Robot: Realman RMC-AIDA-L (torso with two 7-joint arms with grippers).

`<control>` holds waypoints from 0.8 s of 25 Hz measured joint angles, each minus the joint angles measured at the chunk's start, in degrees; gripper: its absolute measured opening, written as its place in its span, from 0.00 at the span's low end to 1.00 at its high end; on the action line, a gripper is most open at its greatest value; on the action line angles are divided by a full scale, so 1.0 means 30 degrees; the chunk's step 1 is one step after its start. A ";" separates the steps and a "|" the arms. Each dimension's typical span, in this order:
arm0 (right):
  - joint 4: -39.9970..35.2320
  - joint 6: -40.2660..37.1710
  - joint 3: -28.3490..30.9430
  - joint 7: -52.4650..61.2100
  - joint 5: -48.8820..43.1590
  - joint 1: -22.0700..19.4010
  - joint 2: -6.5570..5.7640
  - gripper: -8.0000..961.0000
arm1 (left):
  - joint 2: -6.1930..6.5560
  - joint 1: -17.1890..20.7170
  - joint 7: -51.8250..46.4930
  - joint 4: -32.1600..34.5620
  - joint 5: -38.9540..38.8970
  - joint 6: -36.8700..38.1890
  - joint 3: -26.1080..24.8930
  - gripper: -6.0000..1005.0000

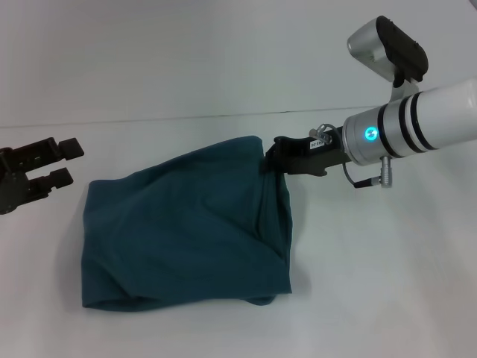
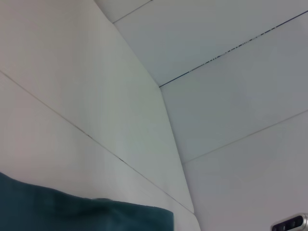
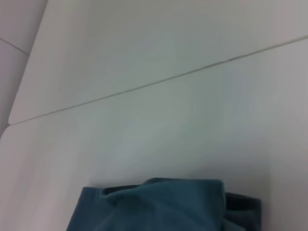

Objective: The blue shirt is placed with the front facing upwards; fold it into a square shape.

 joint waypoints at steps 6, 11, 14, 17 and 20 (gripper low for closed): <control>-0.0127 -0.0088 0.0125 0.0572 -0.1623 0.0020 -0.0874 0.27 | 0.0001 -0.0007 -0.0001 0.0000 0.0000 0.0015 0.0003 0.75; -0.0355 -0.1248 0.1554 0.0338 -0.1591 -0.0143 -0.1963 0.49 | 0.0002 -0.0008 -0.0001 0.0000 0.0000 0.0058 0.0002 0.75; -0.1011 -0.3211 0.2350 -0.0495 -0.1568 -0.0165 -0.2060 0.60 | 0.0052 -0.0050 -0.0002 0.0019 0.0000 0.0065 -0.0041 0.75; -0.1900 -0.4988 0.2411 -0.0994 -0.1596 -0.0137 -0.1753 0.63 | 0.0123 -0.0159 -0.0045 0.0020 0.0012 0.0063 -0.0064 0.75; -0.2196 -0.6133 0.2316 -0.1574 -0.1639 -0.0021 -0.1220 0.67 | 0.0147 -0.0226 -0.0088 0.0009 0.0089 -0.0032 -0.0051 0.75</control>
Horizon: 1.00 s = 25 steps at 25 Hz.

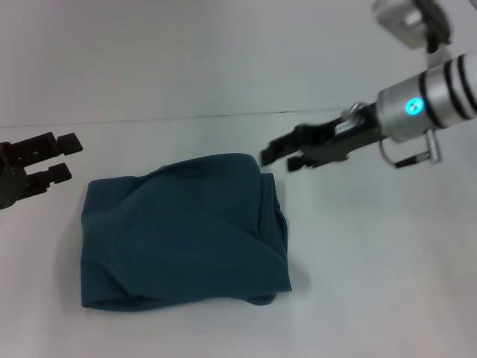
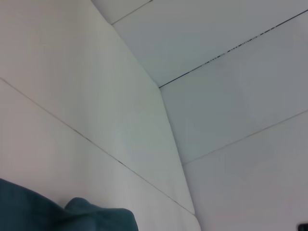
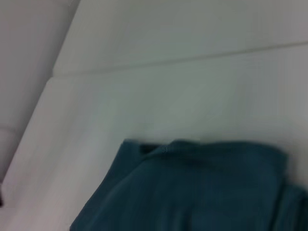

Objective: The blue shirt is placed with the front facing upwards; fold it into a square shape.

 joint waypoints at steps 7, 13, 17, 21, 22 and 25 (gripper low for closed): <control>0.0249 -0.2515 0.0072 -0.0452 0.0085 0.0008 0.0969 0.71 | 0.0001 0.0099 -0.0025 0.0048 0.0050 -0.0067 -0.0016 0.75; 0.0413 -0.3634 0.0127 -0.0470 0.0247 -0.0392 0.1419 0.70 | 0.0001 0.0152 -0.0018 0.0068 -0.0004 -0.0074 -0.0118 0.75; 0.0959 -0.1812 0.0075 -0.0509 0.0486 -0.0659 0.2034 0.70 | 0.0000 0.0136 0.0020 0.0003 -0.0031 -0.0086 -0.0059 0.75; 0.2116 0.0050 -0.0614 -0.0518 0.0432 -0.0390 0.2566 0.70 | -0.0026 0.0145 0.0047 -0.0007 -0.0075 -0.0086 -0.0048 0.75; 0.2367 0.0423 -0.1003 -0.0432 0.0421 -0.0308 0.2636 0.70 | -0.0030 0.0163 0.0063 -0.0009 -0.0073 -0.0087 -0.0073 0.75; 0.2782 0.0972 -0.1968 0.0501 -0.0658 0.0011 0.2630 0.70 | -0.0030 0.0200 0.0075 -0.0010 -0.0064 -0.0086 -0.0116 0.75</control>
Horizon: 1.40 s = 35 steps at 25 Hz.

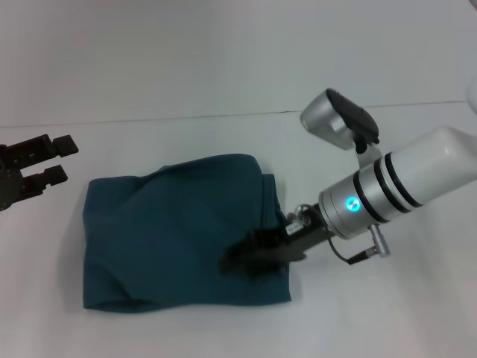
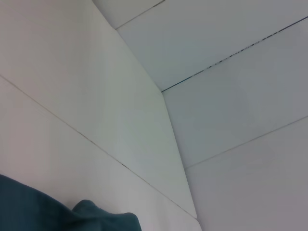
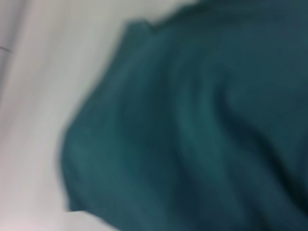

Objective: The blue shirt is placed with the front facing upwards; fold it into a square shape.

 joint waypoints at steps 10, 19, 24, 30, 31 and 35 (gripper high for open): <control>-0.3997 -0.3858 0.1981 0.0189 0.1572 -0.1164 -0.0597 0.70 | -0.0016 -0.0097 0.0007 -0.0001 0.0172 0.0015 0.0656 0.75; -0.4304 -0.5874 0.4291 -0.0339 0.2483 -0.1286 -0.1415 0.70 | -0.0234 -0.0966 -0.0020 -0.2820 0.1257 -0.1341 0.4310 0.75; -0.4314 -0.6395 0.5133 -0.0635 0.2698 -0.1619 -0.1722 0.70 | -0.0125 -0.1161 -0.0149 -0.4180 0.2352 -0.3379 0.4223 0.75; -0.4326 -0.6477 0.5423 -0.0725 0.2722 -0.1842 -0.1906 0.70 | 0.0041 -0.0962 -0.0367 -0.4508 0.4693 -0.4475 0.3456 0.75; -0.4328 -0.6481 0.5453 -0.0724 0.2725 -0.1851 -0.1941 0.70 | 0.0039 -0.0954 -0.0371 -0.4524 0.4766 -0.4486 0.3447 0.75; -0.4338 -0.6567 0.5572 -0.0720 0.2734 -0.1868 -0.2035 0.70 | 0.0029 -0.0912 -0.0380 -0.4569 0.4936 -0.4428 0.3425 0.75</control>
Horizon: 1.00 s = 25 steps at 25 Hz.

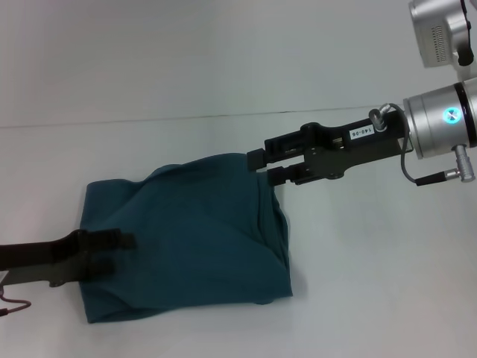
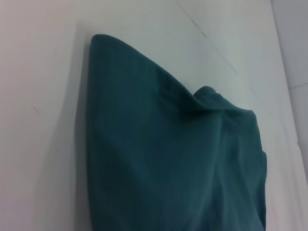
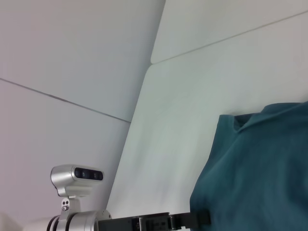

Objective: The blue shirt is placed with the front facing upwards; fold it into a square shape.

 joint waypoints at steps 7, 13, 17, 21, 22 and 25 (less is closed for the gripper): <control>-0.0001 -0.0664 0.0488 0.0010 0.0038 0.0007 -0.0468 0.70 | 0.0052 0.0381 0.0118 0.1759 -0.1523 0.2529 -0.1518 0.75; -0.0002 -0.1583 0.1502 -0.0004 0.0046 -0.0039 -0.0866 0.70 | -0.0109 0.0257 -0.0065 0.1284 -0.1884 0.0959 -0.1499 0.75; 0.0000 -0.1804 0.1768 -0.0011 0.0045 -0.0162 -0.0976 0.70 | -0.0178 -0.0106 0.0193 -0.0432 -0.1888 -0.1329 -0.1196 0.75; 0.0001 -0.1827 0.1988 -0.0018 0.0046 -0.0229 -0.1054 0.70 | -0.0151 -0.0200 0.0215 -0.1191 -0.1790 -0.2968 -0.0549 0.75; 0.0001 -0.1827 0.2005 -0.0019 0.0045 -0.0236 -0.1074 0.70 | -0.0156 -0.0200 0.0161 -0.1277 -0.1620 -0.3479 -0.0310 0.75; 0.0002 -0.1827 0.2014 -0.0010 0.0043 -0.0248 -0.1117 0.70 | -0.0162 -0.0223 0.0055 -0.1329 -0.1206 -0.4021 -0.0128 0.75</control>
